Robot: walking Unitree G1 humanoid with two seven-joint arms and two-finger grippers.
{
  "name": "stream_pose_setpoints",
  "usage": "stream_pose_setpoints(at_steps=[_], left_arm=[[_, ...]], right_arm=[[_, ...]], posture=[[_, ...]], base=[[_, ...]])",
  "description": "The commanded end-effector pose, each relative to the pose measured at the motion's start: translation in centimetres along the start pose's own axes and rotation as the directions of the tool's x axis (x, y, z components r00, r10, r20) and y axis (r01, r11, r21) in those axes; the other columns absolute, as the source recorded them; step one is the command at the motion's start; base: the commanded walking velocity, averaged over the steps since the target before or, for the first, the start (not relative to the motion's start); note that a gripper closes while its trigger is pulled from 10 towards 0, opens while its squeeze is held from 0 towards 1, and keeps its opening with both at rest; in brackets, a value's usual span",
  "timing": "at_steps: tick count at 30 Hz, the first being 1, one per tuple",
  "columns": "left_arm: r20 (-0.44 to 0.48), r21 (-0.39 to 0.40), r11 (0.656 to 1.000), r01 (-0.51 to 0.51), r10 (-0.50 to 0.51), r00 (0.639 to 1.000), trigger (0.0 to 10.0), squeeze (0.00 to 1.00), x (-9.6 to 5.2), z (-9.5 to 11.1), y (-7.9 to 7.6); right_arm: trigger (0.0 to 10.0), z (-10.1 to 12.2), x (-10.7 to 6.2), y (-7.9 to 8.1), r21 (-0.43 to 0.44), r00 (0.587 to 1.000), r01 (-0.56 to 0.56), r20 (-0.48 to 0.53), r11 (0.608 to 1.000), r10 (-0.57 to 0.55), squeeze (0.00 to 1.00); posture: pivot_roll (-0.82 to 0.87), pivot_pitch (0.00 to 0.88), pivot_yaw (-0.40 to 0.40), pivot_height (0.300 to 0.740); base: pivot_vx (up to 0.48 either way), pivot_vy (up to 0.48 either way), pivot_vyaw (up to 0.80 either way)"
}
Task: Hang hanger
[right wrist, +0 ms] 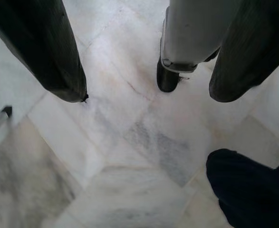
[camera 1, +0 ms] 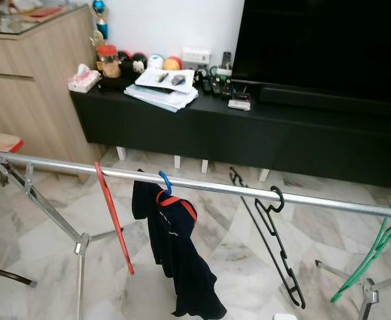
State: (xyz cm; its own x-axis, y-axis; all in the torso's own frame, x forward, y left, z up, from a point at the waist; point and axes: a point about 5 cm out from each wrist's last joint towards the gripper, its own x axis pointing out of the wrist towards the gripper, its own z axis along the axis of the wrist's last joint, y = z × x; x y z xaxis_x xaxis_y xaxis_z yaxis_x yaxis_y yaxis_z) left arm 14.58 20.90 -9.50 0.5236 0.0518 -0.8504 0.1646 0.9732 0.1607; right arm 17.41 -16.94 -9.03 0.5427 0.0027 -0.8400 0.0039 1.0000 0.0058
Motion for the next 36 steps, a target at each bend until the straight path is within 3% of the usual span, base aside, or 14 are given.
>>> stream_pose_setpoints(at_steps=[1,31,36], left_arm=[[-0.064,0.008,0.999,0.054,-0.053,0.997,10.0,0.0,-0.22,-1.55,-1.55],[-0.06,0.0,0.998,0.057,-0.057,0.997,10.0,0.0,-0.18,-1.39,-1.59],[-0.063,-0.021,0.998,0.062,-0.063,0.996,10.0,0.0,-0.19,-1.46,-1.68]], right_arm=[[10.0,-0.73,-0.17,-0.76,0.005,1.0,0.019,-0.022,1.0,-0.018,0.0],[10.0,-0.56,-0.18,-0.87,-0.026,1.0,0.015,-0.009,1.0,-0.015,0.0],[10.0,-0.58,-0.18,-0.9,-0.03,1.0,0.013,-0.01,0.999,-0.013,0.0]], posture=[[-0.03,0.084,-0.054,0.74],[-0.03,0.102,-0.057,0.74],[-0.03,0.101,-0.058,0.74]], base=[[0.0,-0.259,0.0],[0.0,-0.258,0.0],[0.0,0.0,0.0]])
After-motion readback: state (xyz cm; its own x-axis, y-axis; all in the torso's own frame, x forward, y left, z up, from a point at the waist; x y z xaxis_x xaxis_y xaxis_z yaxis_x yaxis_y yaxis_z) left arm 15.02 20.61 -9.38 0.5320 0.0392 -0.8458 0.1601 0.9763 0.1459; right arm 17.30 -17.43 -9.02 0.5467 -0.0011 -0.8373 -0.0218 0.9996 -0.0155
